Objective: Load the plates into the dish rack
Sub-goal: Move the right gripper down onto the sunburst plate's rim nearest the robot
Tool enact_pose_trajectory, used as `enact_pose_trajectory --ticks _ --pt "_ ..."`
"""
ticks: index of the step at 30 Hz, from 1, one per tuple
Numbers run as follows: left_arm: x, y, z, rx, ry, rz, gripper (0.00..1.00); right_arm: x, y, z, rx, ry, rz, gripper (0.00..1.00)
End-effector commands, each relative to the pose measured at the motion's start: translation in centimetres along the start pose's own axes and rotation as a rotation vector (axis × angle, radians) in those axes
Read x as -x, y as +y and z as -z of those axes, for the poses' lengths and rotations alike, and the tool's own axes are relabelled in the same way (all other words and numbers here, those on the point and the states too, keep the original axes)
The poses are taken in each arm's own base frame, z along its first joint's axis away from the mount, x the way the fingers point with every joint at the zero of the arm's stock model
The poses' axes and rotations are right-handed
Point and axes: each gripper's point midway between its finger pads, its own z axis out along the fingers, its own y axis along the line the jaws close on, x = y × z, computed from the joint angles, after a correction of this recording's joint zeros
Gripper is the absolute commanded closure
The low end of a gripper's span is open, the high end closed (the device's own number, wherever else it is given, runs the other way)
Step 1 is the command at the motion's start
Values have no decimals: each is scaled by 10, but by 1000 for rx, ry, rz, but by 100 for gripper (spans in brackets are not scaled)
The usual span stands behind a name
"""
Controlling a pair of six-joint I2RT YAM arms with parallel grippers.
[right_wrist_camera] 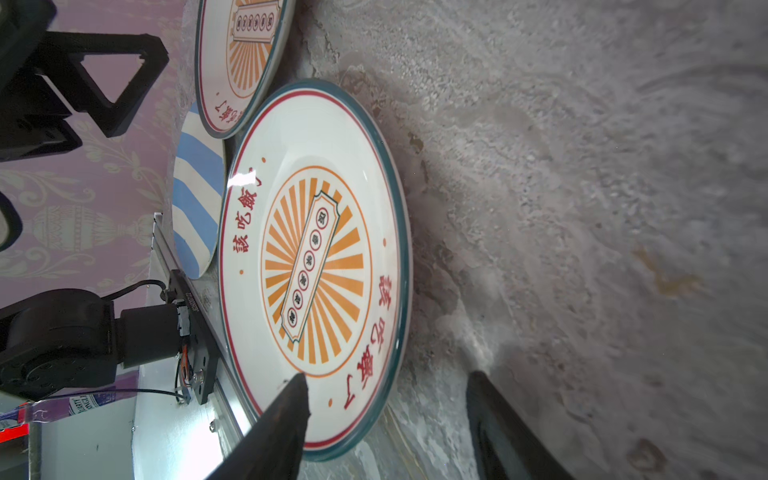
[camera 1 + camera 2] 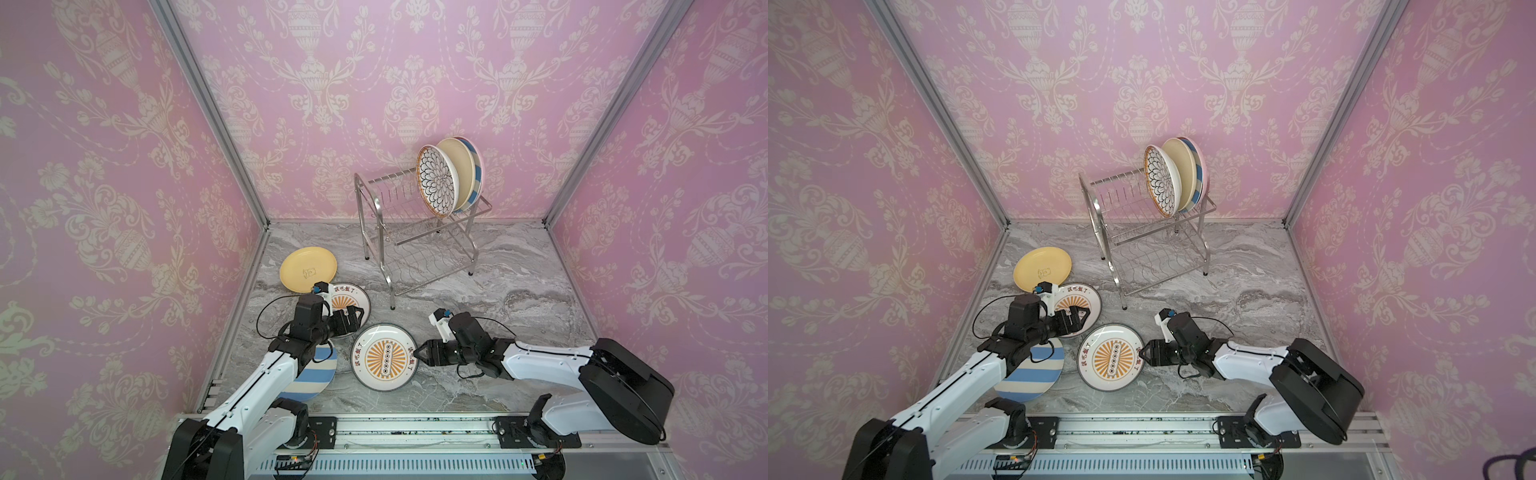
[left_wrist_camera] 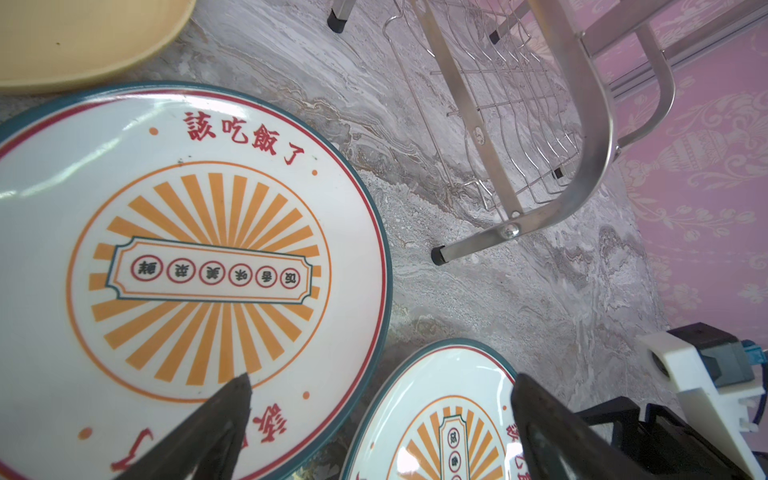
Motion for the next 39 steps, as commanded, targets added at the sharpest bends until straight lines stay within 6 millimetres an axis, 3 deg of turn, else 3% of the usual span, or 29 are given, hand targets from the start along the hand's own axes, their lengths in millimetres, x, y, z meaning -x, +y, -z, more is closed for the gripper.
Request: enact_pose_trajectory --ticks 1,12,20,31,39 --pt "-2 2 -4 7 -3 6 1 10 18 -9 63 -8 17 41" --pt "-19 5 -9 -11 24 27 1 1 7 -23 37 19 -10 50" --pt "-21 4 -13 -22 21 35 1 -1 2 -31 28 41 -24 61" --pt "-22 -1 -16 -38 21 27 1 1 -6 -27 -27 19 -44 79" --pt "-15 -16 -10 -92 -9 1 1 14 -5 -17 -63 -37 -54 93"
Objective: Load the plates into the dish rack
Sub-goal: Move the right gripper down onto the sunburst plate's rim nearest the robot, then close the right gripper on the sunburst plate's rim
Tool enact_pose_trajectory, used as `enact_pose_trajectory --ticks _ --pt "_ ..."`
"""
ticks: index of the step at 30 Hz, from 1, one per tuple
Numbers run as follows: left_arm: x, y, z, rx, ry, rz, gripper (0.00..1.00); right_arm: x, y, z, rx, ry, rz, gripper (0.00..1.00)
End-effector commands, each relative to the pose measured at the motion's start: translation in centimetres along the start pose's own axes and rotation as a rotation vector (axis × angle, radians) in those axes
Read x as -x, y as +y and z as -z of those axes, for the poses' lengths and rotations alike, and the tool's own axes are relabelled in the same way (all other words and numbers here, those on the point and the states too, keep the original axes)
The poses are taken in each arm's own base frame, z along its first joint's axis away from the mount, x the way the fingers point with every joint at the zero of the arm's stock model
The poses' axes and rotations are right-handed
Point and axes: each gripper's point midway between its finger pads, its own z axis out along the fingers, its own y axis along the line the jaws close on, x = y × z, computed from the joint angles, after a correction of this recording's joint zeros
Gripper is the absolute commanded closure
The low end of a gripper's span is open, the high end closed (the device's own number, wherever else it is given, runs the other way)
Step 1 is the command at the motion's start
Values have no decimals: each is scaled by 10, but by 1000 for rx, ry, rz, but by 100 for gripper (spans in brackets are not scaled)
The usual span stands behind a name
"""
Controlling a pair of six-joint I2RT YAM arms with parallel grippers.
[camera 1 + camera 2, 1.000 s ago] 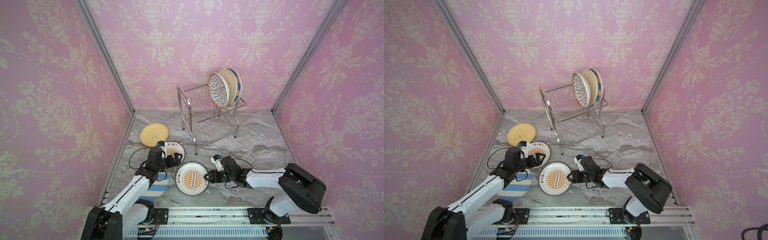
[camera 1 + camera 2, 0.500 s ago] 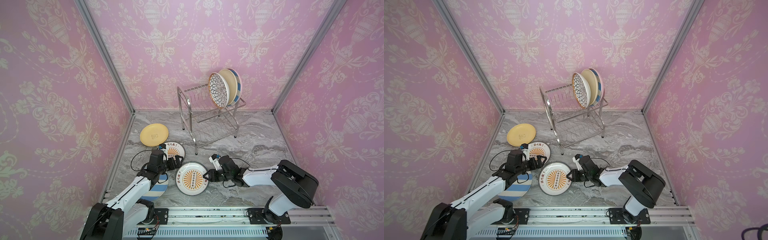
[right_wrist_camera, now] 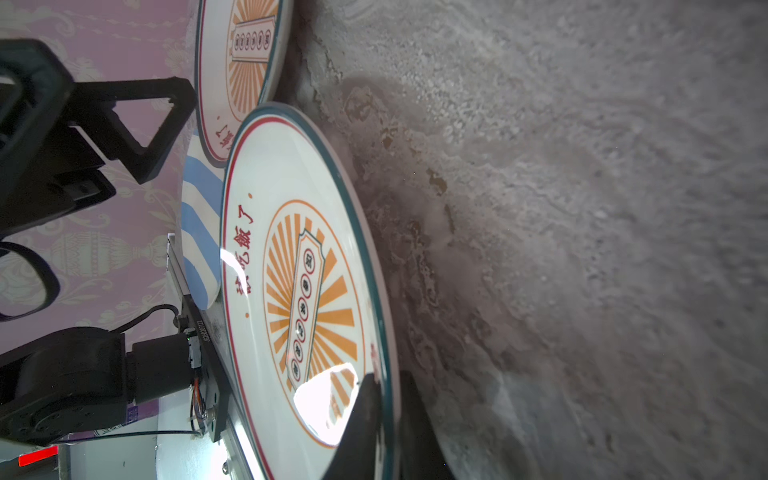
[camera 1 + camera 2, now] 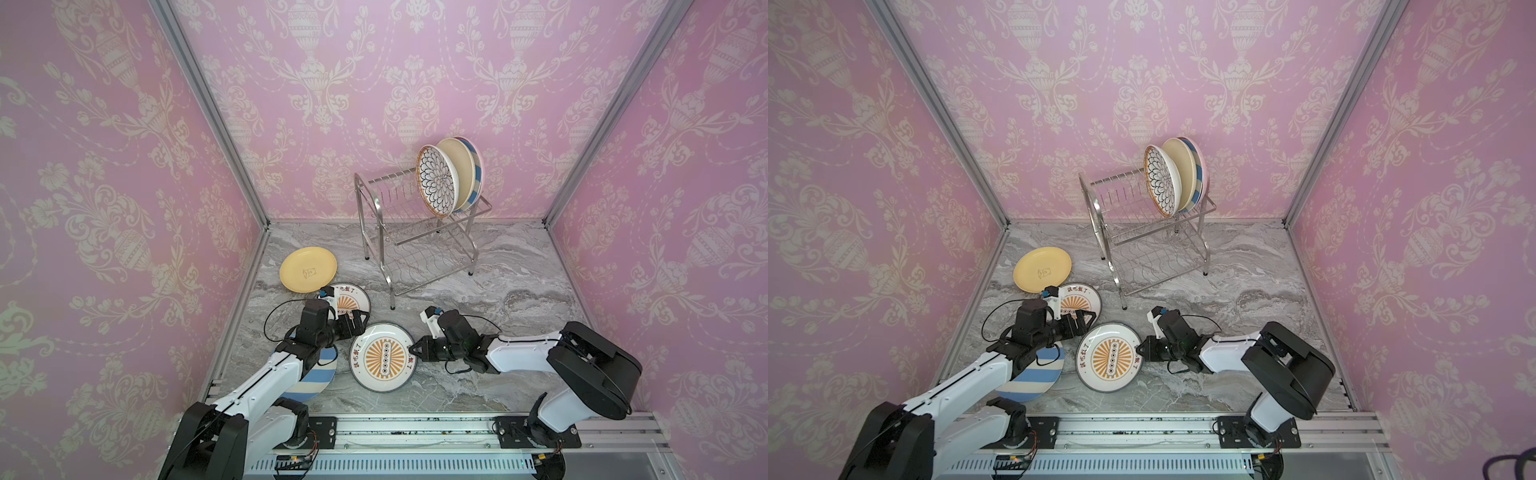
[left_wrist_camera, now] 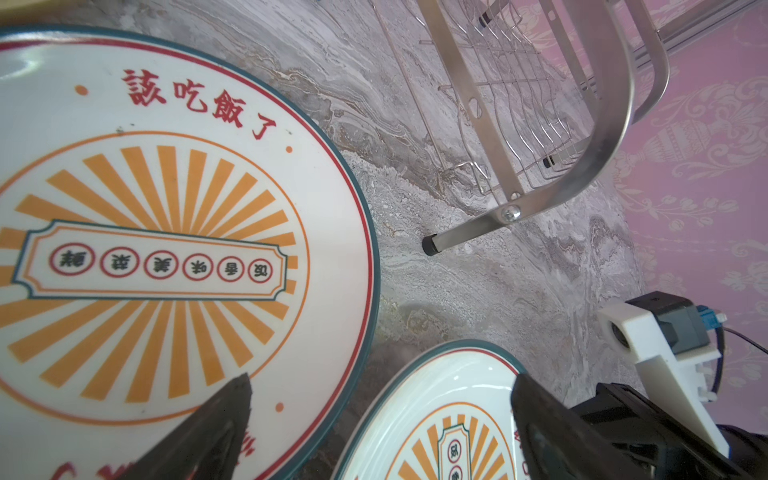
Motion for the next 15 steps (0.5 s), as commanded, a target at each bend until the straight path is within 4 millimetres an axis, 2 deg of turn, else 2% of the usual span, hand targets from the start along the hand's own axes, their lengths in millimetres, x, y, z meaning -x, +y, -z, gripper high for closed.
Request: enact_pose_trajectory --ticks 1,6,9,12,15 --pt "2 -11 4 -47 -17 -8 1 -2 -15 6 -96 -8 -7 94" --pt "12 -25 12 -79 -35 -23 1 1 -14 18 -135 -15 11 98" --pt "27 -37 22 -91 -63 -51 1 6 -12 35 -180 -32 44 100" --pt "41 -49 32 -110 -102 -81 1 14 -9 62 -248 -57 97 100" --pt "53 -59 38 -121 -123 -110 1 23 -4 98 -318 -99 152 100"
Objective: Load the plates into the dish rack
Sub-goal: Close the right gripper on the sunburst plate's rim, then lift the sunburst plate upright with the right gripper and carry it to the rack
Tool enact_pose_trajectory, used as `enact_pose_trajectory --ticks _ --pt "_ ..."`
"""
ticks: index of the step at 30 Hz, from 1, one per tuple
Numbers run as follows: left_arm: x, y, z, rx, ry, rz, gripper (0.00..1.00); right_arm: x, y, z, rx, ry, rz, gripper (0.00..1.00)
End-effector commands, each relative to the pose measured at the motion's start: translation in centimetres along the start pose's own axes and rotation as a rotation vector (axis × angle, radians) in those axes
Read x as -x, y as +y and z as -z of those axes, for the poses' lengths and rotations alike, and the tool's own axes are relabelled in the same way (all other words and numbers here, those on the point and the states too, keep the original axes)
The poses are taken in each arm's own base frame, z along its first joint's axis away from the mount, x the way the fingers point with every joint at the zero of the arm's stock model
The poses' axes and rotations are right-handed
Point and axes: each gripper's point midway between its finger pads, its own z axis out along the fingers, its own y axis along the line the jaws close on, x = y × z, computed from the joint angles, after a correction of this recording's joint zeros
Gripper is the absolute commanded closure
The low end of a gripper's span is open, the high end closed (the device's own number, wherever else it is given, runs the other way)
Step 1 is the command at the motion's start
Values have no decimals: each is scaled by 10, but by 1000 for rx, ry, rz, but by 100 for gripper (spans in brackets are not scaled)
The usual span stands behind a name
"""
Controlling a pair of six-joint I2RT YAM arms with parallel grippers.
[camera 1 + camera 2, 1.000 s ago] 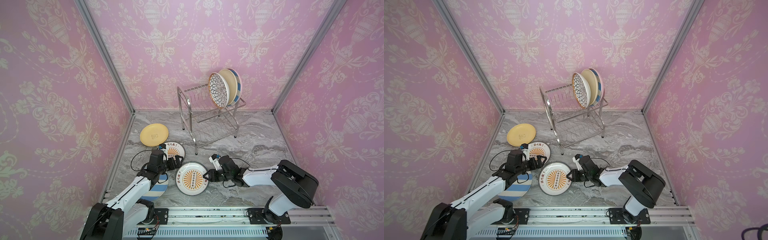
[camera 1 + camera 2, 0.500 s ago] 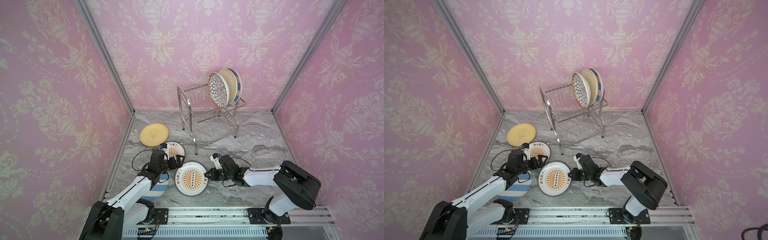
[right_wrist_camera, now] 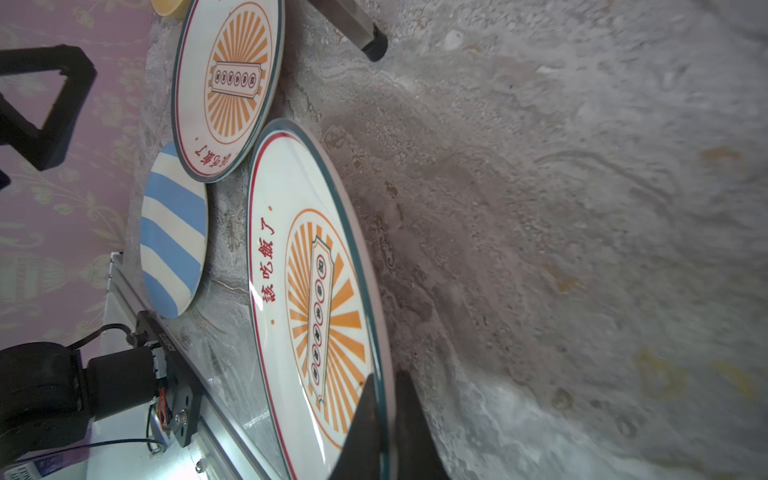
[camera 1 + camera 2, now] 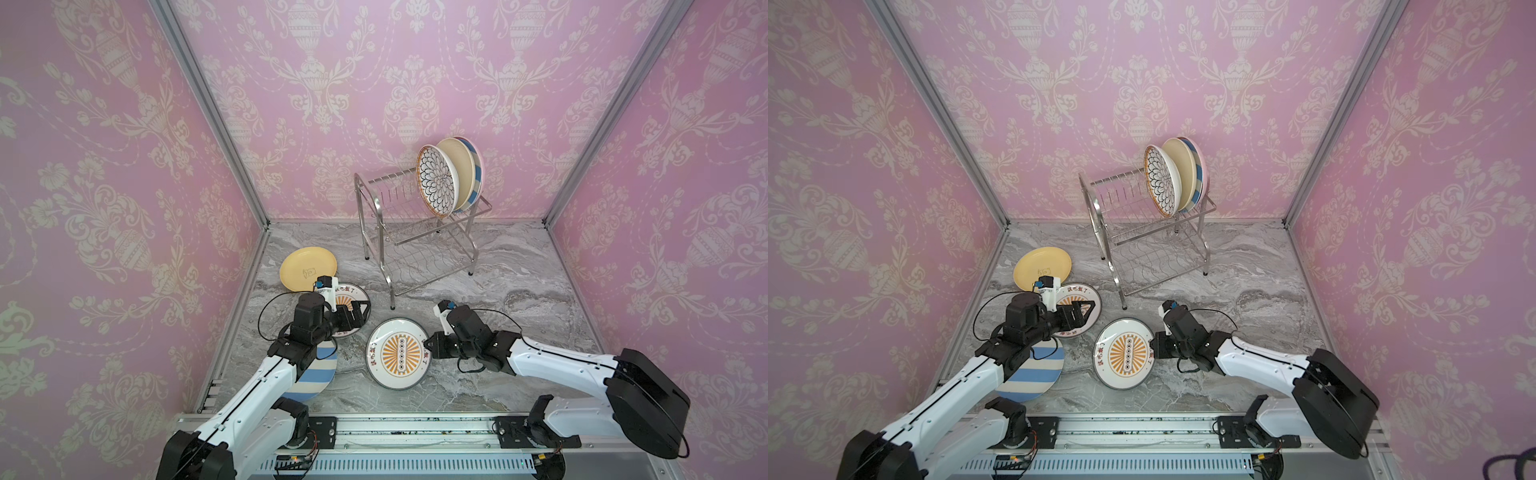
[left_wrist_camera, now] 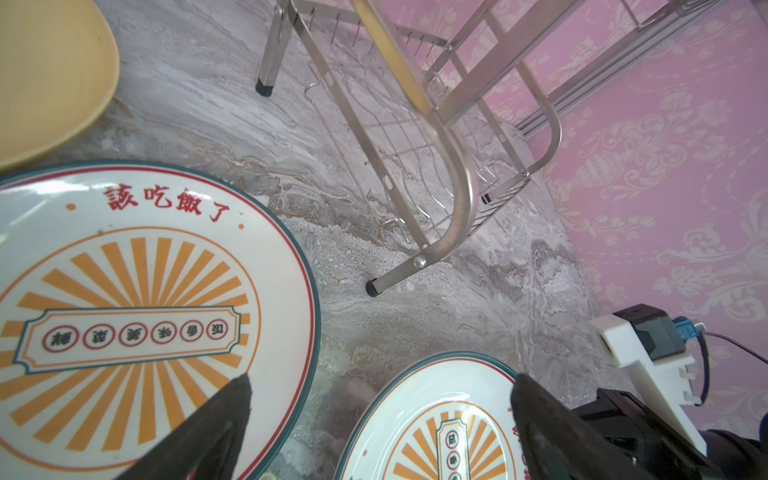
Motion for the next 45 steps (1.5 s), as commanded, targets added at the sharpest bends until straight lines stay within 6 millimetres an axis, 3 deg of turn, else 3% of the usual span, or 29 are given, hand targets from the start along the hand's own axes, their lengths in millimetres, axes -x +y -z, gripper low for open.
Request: enact_pose_trajectory --ticks 1,5,10,16,24,30,36,45 --pt "11 -16 5 -31 3 -61 1 14 -9 46 -128 -54 100 100" --pt "23 -26 1 -46 5 -103 1 33 -14 99 -229 -139 179 100" --pt "44 -41 2 -70 -26 -167 1 68 -2 158 -294 -266 270 100" --pt "72 -64 8 -103 -61 -236 1 136 35 233 -363 -457 381 100" --pt "93 -81 7 -129 -73 -298 1 210 83 301 -374 -663 464 100" --pt "98 -85 5 -132 -68 -330 1 262 110 324 -387 -835 473 100" --pt "96 -81 -2 -122 -51 -339 1 317 131 330 -458 -996 466 100" --pt "92 -80 -12 -140 -27 -322 1 368 143 305 -616 -1067 509 100"
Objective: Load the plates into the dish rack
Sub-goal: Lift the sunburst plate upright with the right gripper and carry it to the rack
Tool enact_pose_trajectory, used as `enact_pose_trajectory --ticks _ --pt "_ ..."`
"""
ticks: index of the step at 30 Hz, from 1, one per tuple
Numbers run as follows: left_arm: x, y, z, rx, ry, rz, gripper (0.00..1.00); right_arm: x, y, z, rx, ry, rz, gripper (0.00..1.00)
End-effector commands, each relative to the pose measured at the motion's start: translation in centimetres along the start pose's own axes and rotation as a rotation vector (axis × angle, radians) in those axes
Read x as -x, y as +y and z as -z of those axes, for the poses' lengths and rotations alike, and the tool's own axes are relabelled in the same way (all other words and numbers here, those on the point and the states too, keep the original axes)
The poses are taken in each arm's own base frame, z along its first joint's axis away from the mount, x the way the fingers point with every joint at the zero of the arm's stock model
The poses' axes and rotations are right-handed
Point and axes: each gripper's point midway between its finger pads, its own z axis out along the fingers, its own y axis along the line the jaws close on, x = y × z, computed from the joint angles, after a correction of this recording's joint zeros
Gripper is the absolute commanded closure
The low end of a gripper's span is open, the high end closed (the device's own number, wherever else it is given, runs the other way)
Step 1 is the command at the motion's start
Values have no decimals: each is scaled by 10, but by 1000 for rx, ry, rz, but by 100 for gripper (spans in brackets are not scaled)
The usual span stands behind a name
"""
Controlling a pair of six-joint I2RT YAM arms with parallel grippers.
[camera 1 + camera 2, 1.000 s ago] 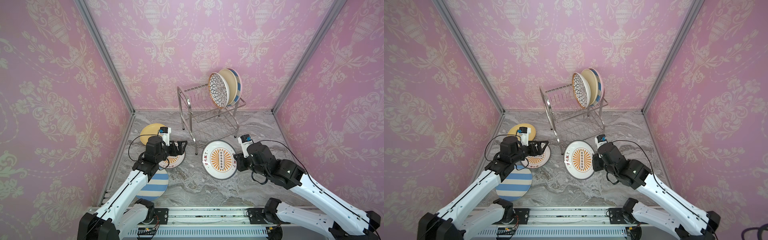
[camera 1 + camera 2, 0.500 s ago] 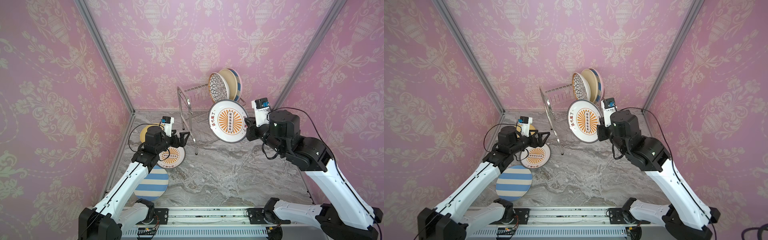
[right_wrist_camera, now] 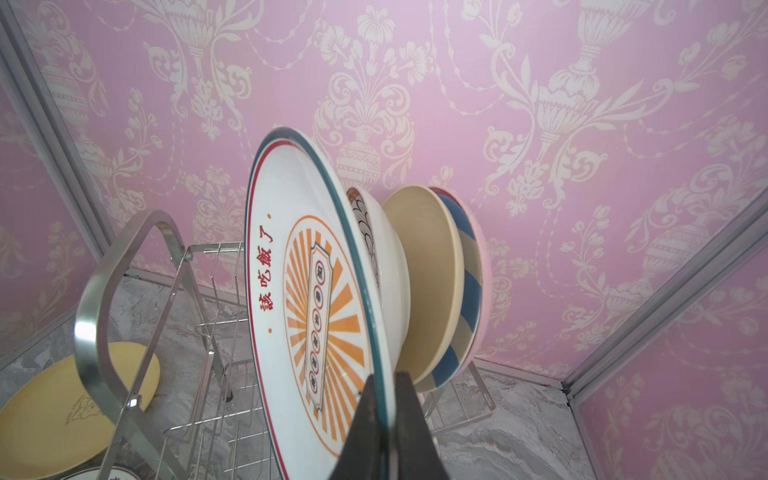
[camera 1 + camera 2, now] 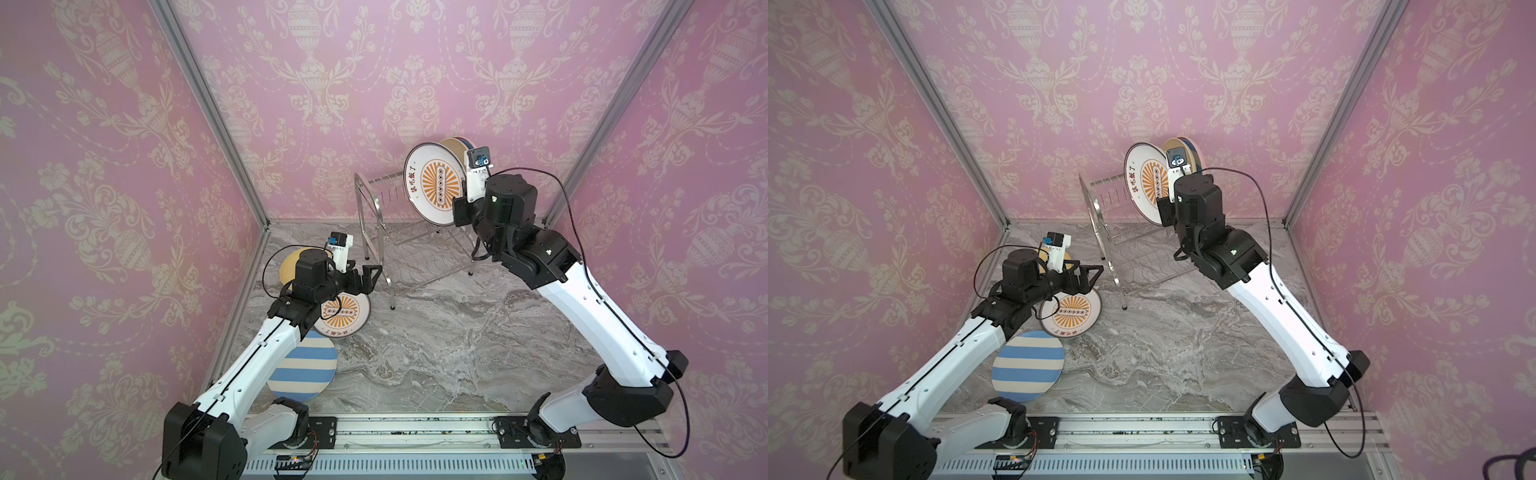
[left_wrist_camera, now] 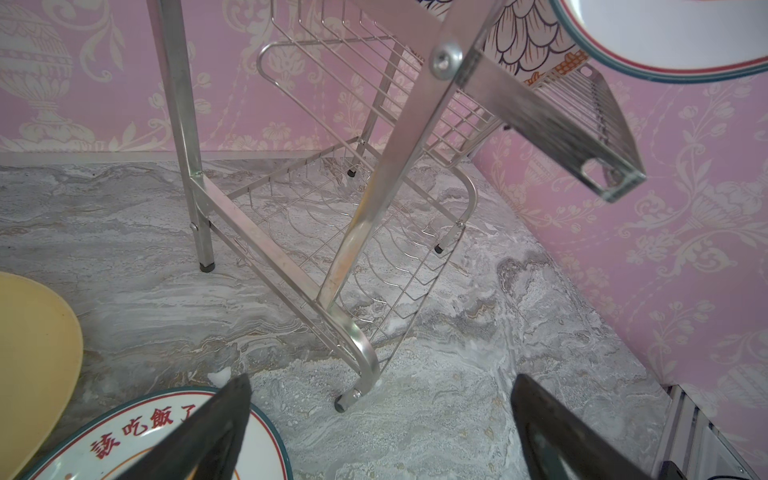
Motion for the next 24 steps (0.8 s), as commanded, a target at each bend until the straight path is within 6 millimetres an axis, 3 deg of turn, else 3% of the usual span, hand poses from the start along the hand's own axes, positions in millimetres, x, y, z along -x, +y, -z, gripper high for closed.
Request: enact_pose_trajectory --ticks 1,10,24 --pt "3 -7 -4 -35 11 -25 1 44 -16 -2 -93 -136 -31 100" --pt "3 -4 -4 -33 13 -26 1 38 -1 -39 -179 -116 71 100" --pt "2 4 -2 -32 18 -11 1 20 8 -69 -270 -65 134 100"
